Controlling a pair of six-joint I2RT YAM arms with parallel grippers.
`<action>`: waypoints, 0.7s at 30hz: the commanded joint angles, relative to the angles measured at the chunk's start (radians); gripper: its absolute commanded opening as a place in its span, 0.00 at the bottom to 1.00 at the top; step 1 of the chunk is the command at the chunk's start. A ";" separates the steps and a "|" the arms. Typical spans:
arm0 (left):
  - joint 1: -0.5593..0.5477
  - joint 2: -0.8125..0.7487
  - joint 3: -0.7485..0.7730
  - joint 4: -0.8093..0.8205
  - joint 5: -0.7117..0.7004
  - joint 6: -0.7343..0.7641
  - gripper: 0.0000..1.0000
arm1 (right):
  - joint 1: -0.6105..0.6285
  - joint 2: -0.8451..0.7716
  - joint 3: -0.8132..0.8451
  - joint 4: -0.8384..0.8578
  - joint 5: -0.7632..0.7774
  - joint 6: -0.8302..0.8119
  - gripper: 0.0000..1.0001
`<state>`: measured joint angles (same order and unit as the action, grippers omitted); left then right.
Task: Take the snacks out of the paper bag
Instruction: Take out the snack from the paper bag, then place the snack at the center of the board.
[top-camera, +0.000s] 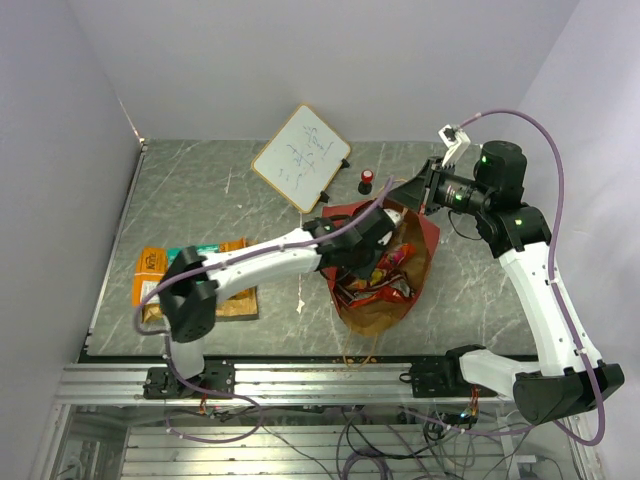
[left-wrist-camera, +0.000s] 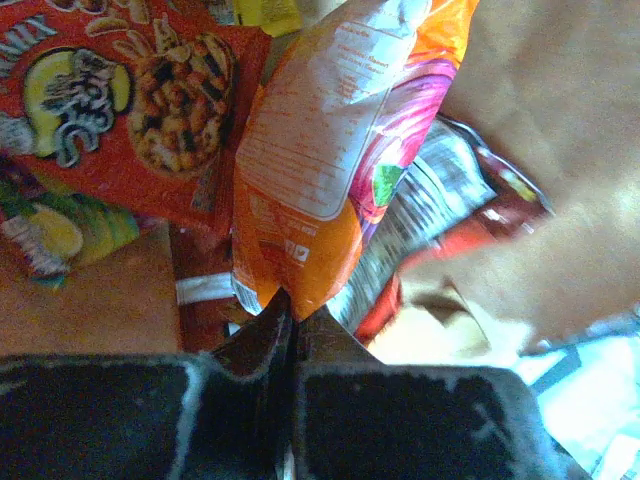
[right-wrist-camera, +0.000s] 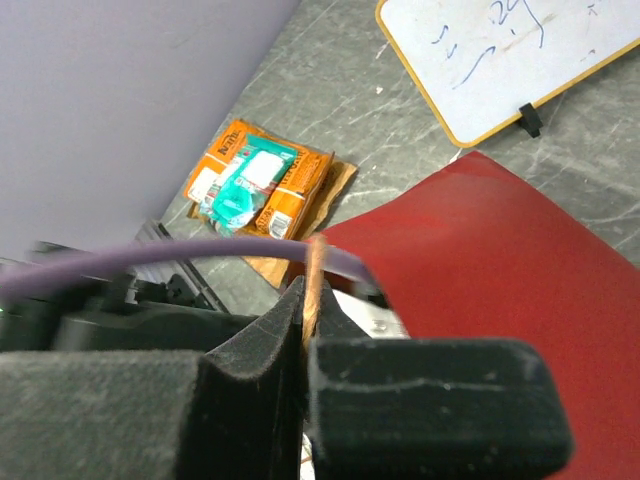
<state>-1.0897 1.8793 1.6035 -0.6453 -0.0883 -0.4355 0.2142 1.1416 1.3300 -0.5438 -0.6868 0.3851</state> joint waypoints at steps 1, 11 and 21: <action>0.004 -0.223 -0.033 0.035 0.081 0.012 0.07 | 0.002 -0.005 0.003 0.023 0.033 0.003 0.00; 0.008 -0.559 -0.070 -0.062 0.191 0.046 0.07 | 0.001 -0.009 0.004 0.027 0.094 -0.017 0.00; 0.012 -0.843 -0.010 -0.311 -0.093 -0.103 0.07 | 0.002 0.019 0.021 0.022 0.106 -0.037 0.00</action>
<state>-1.0832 1.1290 1.5398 -0.8410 0.0292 -0.4389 0.2142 1.1469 1.3300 -0.5430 -0.6010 0.3710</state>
